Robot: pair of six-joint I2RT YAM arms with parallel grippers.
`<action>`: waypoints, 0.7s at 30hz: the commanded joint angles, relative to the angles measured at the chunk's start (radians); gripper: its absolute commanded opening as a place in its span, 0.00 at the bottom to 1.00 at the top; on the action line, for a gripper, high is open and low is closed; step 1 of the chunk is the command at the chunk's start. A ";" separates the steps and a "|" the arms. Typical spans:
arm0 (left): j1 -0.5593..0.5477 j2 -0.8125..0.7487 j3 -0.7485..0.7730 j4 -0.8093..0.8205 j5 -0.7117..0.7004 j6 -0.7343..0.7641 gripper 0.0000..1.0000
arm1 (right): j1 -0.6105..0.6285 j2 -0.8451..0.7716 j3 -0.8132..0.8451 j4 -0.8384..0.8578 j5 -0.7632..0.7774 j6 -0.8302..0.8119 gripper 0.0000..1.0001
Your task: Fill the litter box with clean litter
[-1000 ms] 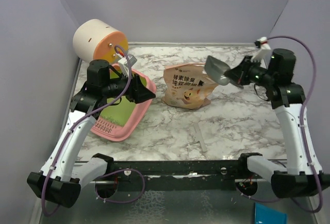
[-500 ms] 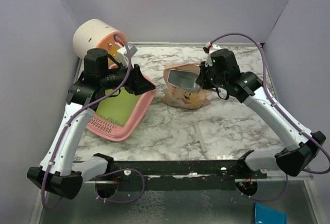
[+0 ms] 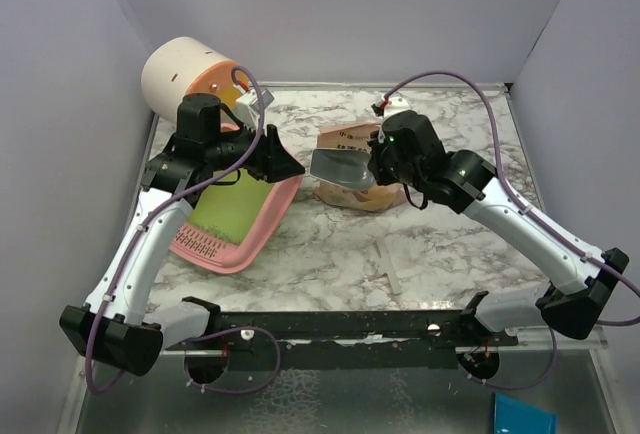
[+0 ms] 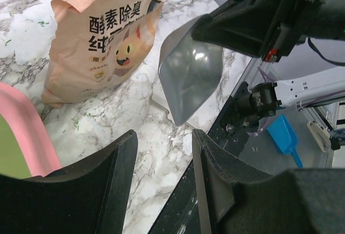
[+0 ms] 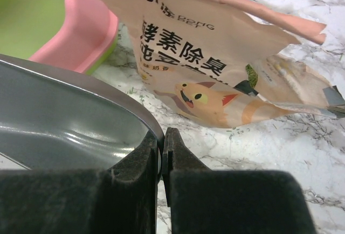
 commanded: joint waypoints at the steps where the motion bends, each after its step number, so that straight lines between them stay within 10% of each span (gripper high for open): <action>1: -0.018 0.019 -0.008 0.063 -0.009 -0.027 0.47 | 0.052 0.011 0.038 0.029 0.062 0.031 0.01; 16: -0.079 0.050 -0.038 0.077 -0.066 -0.042 0.43 | 0.171 0.052 0.062 0.035 0.171 0.078 0.01; 21: -0.083 0.048 -0.061 0.076 -0.074 -0.041 0.00 | 0.174 0.021 0.045 0.041 0.224 0.092 0.01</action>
